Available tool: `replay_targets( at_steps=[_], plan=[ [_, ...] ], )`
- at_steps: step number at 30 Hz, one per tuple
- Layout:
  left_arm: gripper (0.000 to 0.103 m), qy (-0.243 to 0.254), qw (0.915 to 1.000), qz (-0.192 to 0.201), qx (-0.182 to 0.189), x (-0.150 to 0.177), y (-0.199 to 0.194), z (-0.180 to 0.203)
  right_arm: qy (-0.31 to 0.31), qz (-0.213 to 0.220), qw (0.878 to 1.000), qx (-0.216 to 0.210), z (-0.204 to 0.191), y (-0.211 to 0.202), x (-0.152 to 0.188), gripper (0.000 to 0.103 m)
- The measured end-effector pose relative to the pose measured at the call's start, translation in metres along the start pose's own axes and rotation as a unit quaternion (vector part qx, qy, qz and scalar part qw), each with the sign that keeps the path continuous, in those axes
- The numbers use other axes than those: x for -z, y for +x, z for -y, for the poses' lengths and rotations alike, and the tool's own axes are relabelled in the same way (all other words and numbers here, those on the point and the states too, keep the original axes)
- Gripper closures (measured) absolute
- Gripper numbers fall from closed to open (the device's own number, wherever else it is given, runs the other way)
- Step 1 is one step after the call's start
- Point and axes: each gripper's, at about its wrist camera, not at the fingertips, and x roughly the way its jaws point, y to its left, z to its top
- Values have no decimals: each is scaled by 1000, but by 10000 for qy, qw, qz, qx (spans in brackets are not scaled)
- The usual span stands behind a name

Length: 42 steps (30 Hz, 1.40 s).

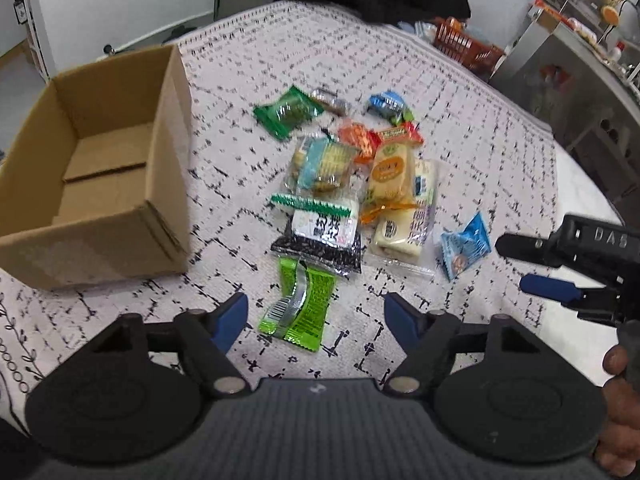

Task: Organize snacks
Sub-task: 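Grasp the green candy wrapper with the left gripper while the right grasps the blue bag, then carry both snacks to the cardboard box and open both grippers inside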

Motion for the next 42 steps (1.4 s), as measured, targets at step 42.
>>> replay_targets(
  at_steps=[42],
  plan=[
    [75, -57, 9985, 323, 434, -3, -14, -4, 27, 385, 9993, 23, -20, -9, 2, 70]
  ],
)
